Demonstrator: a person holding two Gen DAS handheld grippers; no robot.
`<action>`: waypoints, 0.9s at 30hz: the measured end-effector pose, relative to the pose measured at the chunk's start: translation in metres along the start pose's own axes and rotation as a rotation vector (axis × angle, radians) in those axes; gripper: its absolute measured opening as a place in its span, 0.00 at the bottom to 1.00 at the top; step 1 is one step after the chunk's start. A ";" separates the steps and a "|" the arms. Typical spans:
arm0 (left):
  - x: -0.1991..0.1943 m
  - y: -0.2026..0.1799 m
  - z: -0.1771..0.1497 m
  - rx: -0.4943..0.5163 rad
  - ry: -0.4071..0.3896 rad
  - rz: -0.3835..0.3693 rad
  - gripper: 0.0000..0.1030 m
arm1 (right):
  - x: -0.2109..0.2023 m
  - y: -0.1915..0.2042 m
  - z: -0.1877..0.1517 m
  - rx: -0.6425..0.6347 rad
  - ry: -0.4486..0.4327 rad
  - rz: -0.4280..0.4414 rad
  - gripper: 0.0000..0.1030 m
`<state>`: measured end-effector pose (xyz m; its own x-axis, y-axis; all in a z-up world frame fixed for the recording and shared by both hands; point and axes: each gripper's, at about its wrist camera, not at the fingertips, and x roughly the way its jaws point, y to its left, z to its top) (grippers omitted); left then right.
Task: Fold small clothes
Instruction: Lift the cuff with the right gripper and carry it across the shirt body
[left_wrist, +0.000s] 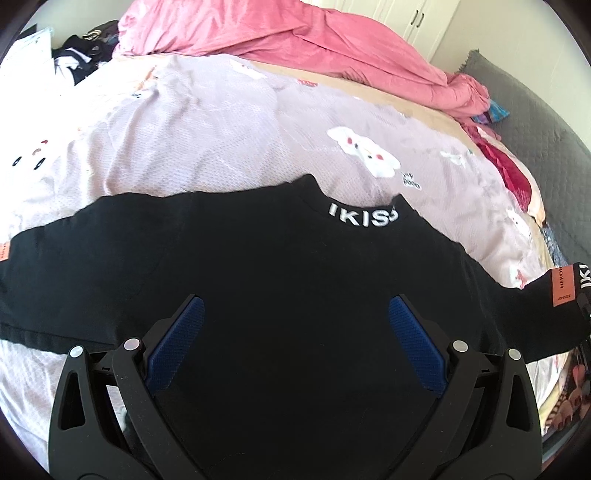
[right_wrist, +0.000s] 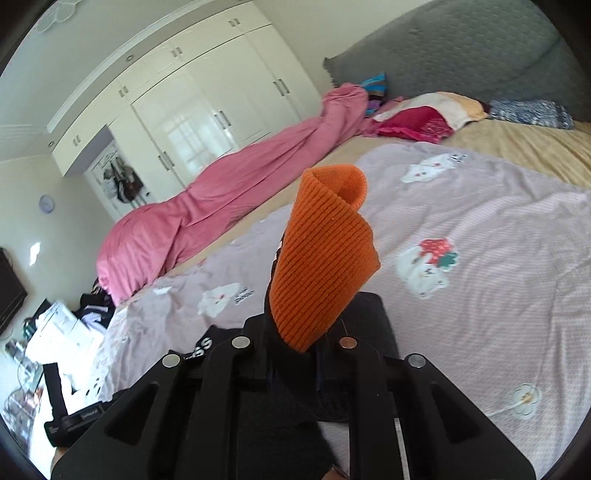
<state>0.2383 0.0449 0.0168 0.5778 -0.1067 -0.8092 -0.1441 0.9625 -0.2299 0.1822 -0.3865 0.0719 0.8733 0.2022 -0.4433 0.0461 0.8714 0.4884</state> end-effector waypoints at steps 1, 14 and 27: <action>-0.001 0.003 0.001 -0.007 -0.002 0.002 0.91 | 0.002 0.007 -0.001 -0.009 0.005 0.009 0.13; -0.015 0.032 0.009 -0.086 -0.021 -0.050 0.91 | 0.031 0.103 -0.042 -0.157 0.095 0.111 0.13; -0.006 0.057 0.008 -0.158 0.017 -0.128 0.91 | 0.085 0.167 -0.115 -0.202 0.258 0.208 0.14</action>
<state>0.2331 0.1025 0.0127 0.5863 -0.2309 -0.7765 -0.1958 0.8897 -0.4124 0.2088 -0.1721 0.0296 0.7022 0.4670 -0.5374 -0.2377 0.8653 0.4414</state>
